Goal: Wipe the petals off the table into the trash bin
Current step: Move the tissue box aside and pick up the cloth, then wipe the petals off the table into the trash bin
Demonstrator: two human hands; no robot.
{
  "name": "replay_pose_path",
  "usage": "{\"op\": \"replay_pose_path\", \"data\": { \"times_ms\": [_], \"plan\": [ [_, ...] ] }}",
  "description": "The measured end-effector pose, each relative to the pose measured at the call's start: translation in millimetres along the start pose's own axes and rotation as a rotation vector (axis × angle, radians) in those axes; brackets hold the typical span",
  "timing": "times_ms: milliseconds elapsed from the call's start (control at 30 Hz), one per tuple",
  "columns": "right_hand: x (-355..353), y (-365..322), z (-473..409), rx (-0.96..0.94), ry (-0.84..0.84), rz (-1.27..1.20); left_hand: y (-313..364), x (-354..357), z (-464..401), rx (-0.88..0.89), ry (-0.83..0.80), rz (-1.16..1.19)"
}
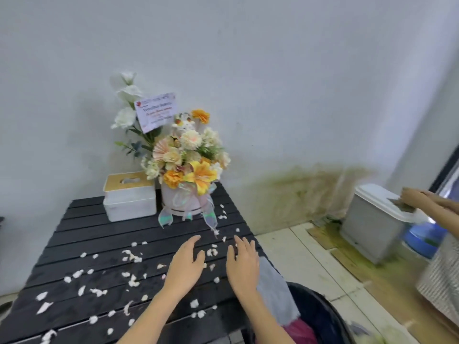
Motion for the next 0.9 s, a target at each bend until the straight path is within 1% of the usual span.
{"op": "replay_pose_path", "data": {
  "times_ms": [33,100,167,200,333,567,600,667,900],
  "plan": [
    [-6.3,12.0,4.2,0.024,-0.007,0.071,6.6,7.3,4.1,0.008,-0.025,-0.003],
    [-10.0,35.5,13.4,0.099,-0.077,0.185,15.6,19.9,10.6,0.017,-0.065,0.007],
    [-6.4,52.7,25.5,0.178,-0.165,0.242,19.9,27.4,15.0,-0.001,-0.090,0.011],
    [-4.6,57.8,30.5,0.195,-0.176,0.268,19.6,30.5,15.7,-0.006,-0.101,0.001],
    [2.3,63.8,37.7,0.212,-0.183,0.354,9.4,33.8,17.3,-0.027,-0.129,-0.022],
    [7.0,60.0,43.5,0.221,-0.144,0.378,-3.7,19.3,25.4,-0.062,-0.073,-0.016],
    [6.5,59.8,43.4,0.214,-0.111,0.385,-4.5,18.0,26.6,-0.061,-0.071,-0.020],
    [6.5,58.6,42.9,0.195,-0.149,0.362,-5.9,15.3,28.5,-0.048,-0.062,-0.023],
    [15.3,59.7,40.8,0.157,-0.086,0.390,-20.5,12.9,24.5,-0.010,0.003,0.012]
  ]
}}
Point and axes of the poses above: each hand's wrist, its own z-axis away from the middle knuckle, its own x-axis out of the palm, y = z × x, the point moved 2 cm from there along -z, towards the middle knuckle, and after that the axes turned 7 degrees about -y, right-handed, at the moved point
